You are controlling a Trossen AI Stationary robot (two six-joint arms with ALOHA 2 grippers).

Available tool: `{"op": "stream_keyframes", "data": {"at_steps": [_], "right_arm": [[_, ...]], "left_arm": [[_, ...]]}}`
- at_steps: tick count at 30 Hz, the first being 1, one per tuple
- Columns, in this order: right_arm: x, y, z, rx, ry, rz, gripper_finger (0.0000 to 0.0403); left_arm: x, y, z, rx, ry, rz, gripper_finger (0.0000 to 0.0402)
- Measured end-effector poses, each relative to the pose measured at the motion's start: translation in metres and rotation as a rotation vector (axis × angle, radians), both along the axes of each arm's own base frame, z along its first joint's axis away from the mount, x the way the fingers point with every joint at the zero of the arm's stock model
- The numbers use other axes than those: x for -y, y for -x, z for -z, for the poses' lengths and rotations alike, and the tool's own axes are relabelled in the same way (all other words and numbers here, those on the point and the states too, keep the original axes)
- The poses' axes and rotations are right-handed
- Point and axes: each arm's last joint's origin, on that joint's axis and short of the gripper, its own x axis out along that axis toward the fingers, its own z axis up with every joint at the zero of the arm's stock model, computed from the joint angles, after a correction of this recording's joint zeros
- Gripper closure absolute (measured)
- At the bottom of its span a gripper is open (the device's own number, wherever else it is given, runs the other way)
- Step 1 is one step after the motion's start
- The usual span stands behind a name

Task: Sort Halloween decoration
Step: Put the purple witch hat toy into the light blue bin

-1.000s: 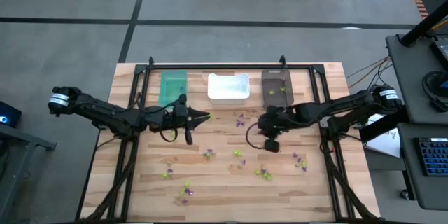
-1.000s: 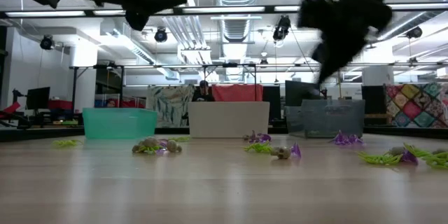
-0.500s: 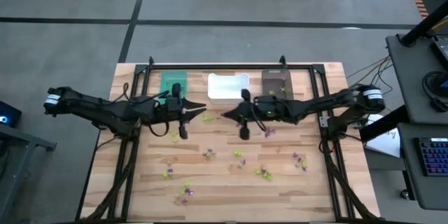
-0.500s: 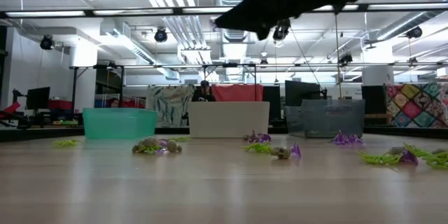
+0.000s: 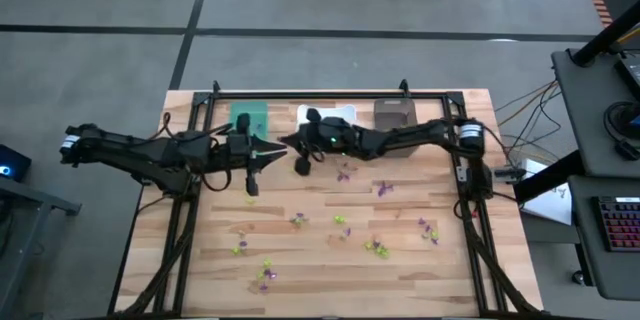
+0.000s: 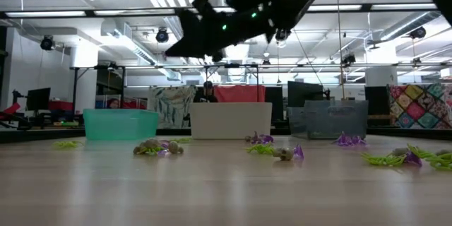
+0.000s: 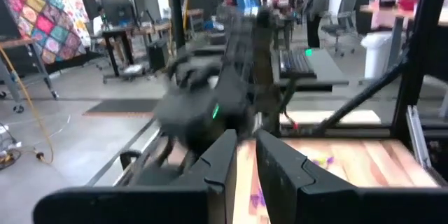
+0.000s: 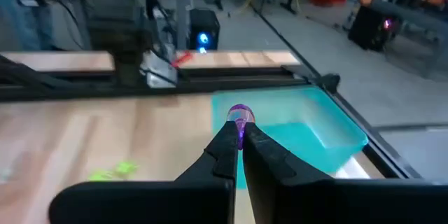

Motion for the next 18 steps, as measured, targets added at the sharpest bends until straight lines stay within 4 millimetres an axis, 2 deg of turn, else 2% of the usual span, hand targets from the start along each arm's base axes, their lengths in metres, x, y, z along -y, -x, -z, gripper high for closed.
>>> {"op": "stream_keyframes", "data": {"at_steps": [6,10,18], "right_arm": [[0.027,-0.032,0.017,0.02,-0.01,0.045,0.0394],[0.039,-0.046,0.029,0.026,-0.031,0.065,0.0394],[0.051,-0.068,0.047,0.033,-0.042,0.063,0.0394]], "left_arm": [[-0.002,0.011,0.0,0.007,0.002,-0.001,0.0363],[-0.003,0.017,0.001,0.014,0.003,0.001,0.0363],[-0.003,0.02,0.003,0.015,0.002,-0.004,0.0363]]}}
